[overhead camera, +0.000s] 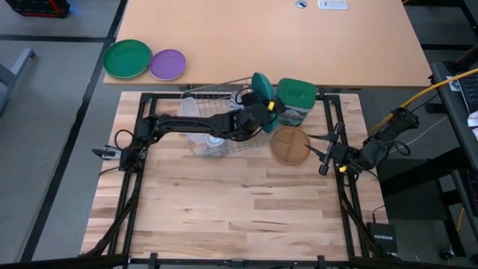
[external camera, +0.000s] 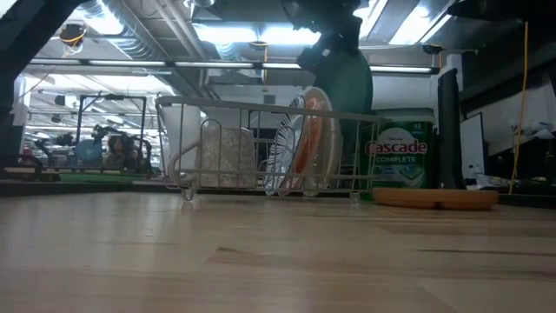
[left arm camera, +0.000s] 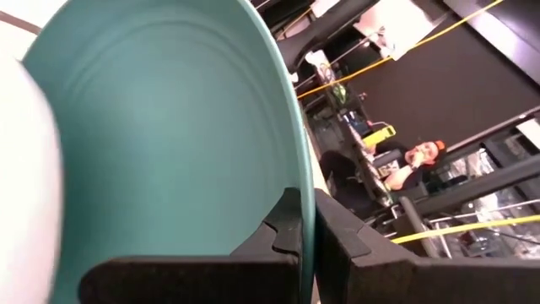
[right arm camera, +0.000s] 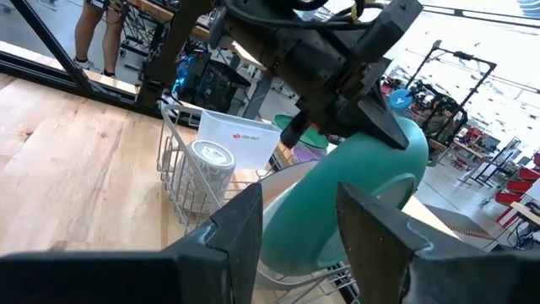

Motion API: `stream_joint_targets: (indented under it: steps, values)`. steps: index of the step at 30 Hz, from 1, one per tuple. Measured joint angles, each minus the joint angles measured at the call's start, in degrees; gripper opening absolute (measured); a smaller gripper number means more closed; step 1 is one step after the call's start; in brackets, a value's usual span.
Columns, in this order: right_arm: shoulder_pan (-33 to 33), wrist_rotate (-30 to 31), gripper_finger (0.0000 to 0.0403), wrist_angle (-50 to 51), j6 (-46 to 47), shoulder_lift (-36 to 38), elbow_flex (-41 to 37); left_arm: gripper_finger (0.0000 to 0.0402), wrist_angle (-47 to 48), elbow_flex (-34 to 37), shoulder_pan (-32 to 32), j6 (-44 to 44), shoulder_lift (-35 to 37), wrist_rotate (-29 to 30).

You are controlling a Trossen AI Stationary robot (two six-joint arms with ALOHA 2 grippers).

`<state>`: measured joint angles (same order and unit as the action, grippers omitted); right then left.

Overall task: Sort dishes
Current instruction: Put the green plate in the dish rack

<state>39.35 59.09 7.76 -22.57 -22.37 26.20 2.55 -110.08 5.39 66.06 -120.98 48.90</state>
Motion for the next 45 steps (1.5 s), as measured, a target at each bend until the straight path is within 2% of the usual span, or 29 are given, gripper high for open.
stream_joint_targets:
  steps: [5,8,12,22,31,37,40,45]
  values:
    - [0.0,0.0,0.0156,0.2,0.0,0.0,0.0,0.0001,-1.9,0.0,0.2,-0.8,-0.3,-0.1]
    - [0.0,0.0,0.0156,0.4,0.0,0.0,0.0,0.0001,-5.8,0.1,-0.1,-6.2,-0.4,-0.2]
    - [0.0,0.0,0.0156,1.2,0.1,0.0,0.0,0.0001,-7.9,0.1,-0.2,-8.2,-0.4,-0.3]
    - [0.0,0.0,0.0156,3.2,2.2,0.0,0.0,0.0001,4.7,0.2,-0.1,0.4,-0.5,-1.6]
    - [0.0,0.0,0.0156,3.3,2.9,0.0,0.0,0.0002,10.5,0.1,0.3,1.6,-0.4,-1.8]
    - [0.0,0.0,0.0156,3.3,2.9,0.0,0.0,0.0027,10.7,0.1,2.2,-1.4,-0.4,-1.0]
    - [0.0,0.0,0.0156,3.3,2.9,0.0,0.0,0.0046,10.7,0.1,3.4,-6.0,-0.4,-1.2]
    - [0.0,0.0,0.0156,3.2,2.9,0.0,0.0,0.0083,10.4,0.1,5.3,-10.7,-0.4,-7.1]
